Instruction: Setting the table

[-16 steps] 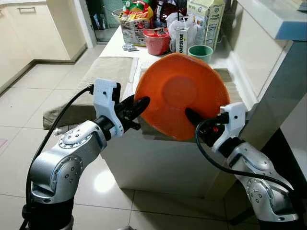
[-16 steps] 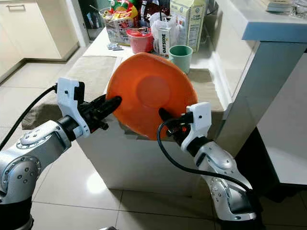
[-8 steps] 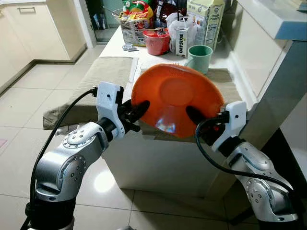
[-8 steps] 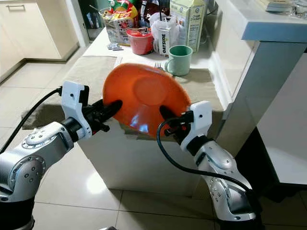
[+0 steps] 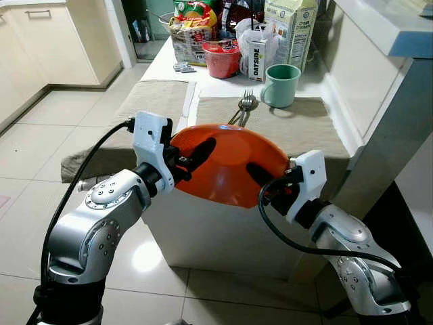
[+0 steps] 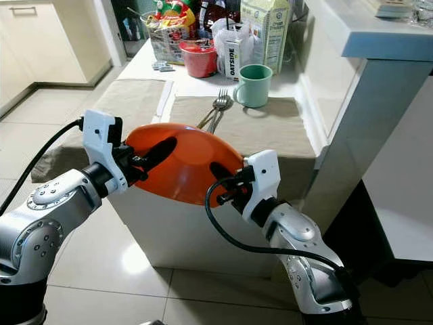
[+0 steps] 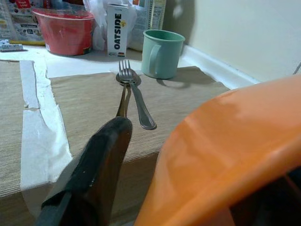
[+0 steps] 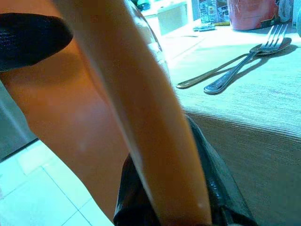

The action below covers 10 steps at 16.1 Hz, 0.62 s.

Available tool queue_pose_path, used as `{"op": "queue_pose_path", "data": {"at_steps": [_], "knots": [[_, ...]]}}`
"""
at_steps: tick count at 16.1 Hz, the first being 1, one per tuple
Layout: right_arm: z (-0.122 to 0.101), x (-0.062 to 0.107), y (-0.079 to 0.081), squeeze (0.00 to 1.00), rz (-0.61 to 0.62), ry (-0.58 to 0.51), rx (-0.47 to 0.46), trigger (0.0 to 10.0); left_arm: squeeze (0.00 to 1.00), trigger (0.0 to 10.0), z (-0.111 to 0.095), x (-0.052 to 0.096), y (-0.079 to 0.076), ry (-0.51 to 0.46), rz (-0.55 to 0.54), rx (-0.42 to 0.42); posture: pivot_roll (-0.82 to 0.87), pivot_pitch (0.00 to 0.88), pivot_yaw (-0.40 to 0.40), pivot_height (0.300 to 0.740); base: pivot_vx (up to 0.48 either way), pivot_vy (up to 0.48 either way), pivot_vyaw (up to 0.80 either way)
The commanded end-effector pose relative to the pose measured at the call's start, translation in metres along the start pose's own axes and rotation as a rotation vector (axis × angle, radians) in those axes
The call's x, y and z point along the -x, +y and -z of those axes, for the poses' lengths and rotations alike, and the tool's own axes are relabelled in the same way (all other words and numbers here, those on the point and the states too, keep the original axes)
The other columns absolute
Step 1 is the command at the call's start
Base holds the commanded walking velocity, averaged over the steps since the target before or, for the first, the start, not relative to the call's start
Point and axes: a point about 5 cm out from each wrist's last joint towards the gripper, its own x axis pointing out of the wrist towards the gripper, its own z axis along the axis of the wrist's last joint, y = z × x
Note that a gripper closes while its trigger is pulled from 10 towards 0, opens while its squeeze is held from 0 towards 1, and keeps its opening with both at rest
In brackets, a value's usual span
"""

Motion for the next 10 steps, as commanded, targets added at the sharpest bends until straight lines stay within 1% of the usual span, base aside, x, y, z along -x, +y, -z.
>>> {"op": "queue_pose_path", "data": {"at_steps": [1, 6, 7, 8, 10], "knots": [[-0.003, -0.002, 0.006, 0.00, -0.040, -0.013, 0.003, 0.0, 0.00, 10.0, -0.005, 0.000, 0.001, -0.015, -0.006, -0.025, -0.15, 0.000, 0.078, 0.740, 0.000, 0.000, 0.00], [-0.003, -0.002, 0.004, 0.00, -0.019, -0.016, 0.010, 0.0, 0.00, 10.0, -0.006, 0.001, 0.010, -0.010, -0.033, -0.072, -0.15, 0.000, 0.083, 0.740, 0.000, 0.000, 0.00], [-0.003, -0.002, 0.002, 0.00, -0.001, -0.020, 0.018, 0.0, 0.00, 10.0, -0.006, 0.004, 0.014, -0.002, -0.038, -0.083, -0.15, 0.000, 0.083, 0.740, 0.000, 0.000, 0.00], [-0.003, -0.002, 0.000, 0.00, 0.011, -0.019, 0.027, 0.0, 0.00, 10.0, -0.007, 0.008, 0.015, 0.003, -0.028, -0.073, -0.15, 0.000, 0.085, 0.740, 0.000, 0.000, 0.00], [-0.002, -0.001, -0.001, 0.00, 0.022, -0.017, 0.048, 0.0, 0.00, 10.0, -0.012, 0.021, 0.012, 0.002, 0.016, -0.087, -0.15, 0.000, 0.090, 0.740, 0.000, 0.000, 0.00]]}}
